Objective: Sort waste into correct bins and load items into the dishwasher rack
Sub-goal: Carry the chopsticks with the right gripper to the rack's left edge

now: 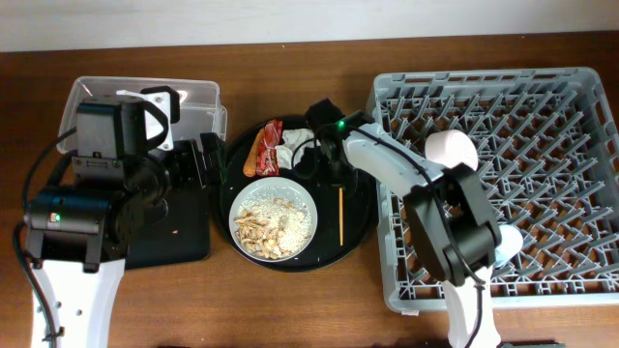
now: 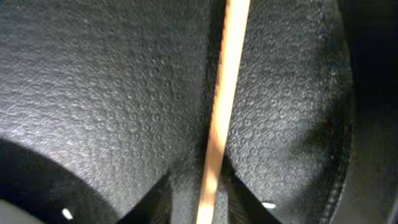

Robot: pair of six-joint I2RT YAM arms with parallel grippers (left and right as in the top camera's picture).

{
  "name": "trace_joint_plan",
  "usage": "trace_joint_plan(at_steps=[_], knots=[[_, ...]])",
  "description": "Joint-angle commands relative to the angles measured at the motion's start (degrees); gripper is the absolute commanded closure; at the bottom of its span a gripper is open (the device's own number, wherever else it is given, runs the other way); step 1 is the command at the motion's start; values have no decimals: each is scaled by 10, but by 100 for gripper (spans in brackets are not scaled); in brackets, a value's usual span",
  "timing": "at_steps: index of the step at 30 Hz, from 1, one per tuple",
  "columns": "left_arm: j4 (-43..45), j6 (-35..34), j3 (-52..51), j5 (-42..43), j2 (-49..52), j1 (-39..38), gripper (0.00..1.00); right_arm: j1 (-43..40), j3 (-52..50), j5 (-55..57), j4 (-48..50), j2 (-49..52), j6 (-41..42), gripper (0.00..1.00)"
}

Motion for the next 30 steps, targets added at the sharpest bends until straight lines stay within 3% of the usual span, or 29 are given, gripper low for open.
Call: trace_joint_plan(at_steps=[1,2,3,9,14,18,22,29,30], knots=[[0,-3,7,-6,-3,1,1,0,-5,-34,-3,31,36,80],[0,-3,7,-6,-3,1,0,0,-5,-35,-4,33,37,93],[0,-3,7,-6,-3,1,1,1,-5,-36,-4,33,37,96],[0,-3,7,-6,-3,1,1,-12,16,-29,-32,-24,16,96],[0,-3,7,-6,-3,1,1,-33,25,-9,-34,-163,-63,96],[0,-3,7,-6,-3,1,1,-65,25,45,-42,-230,-77,96],[0,-3,7,-6,-3,1,1,-103,21,62,-54,-233,-133,96],[0,-3,7,-6,-3,1,1,-145,-21,43,-60,-188,-159,96],[0,-3,7,-6,-3,1,1,-143,-21,31,-60,-189,-167,89]])
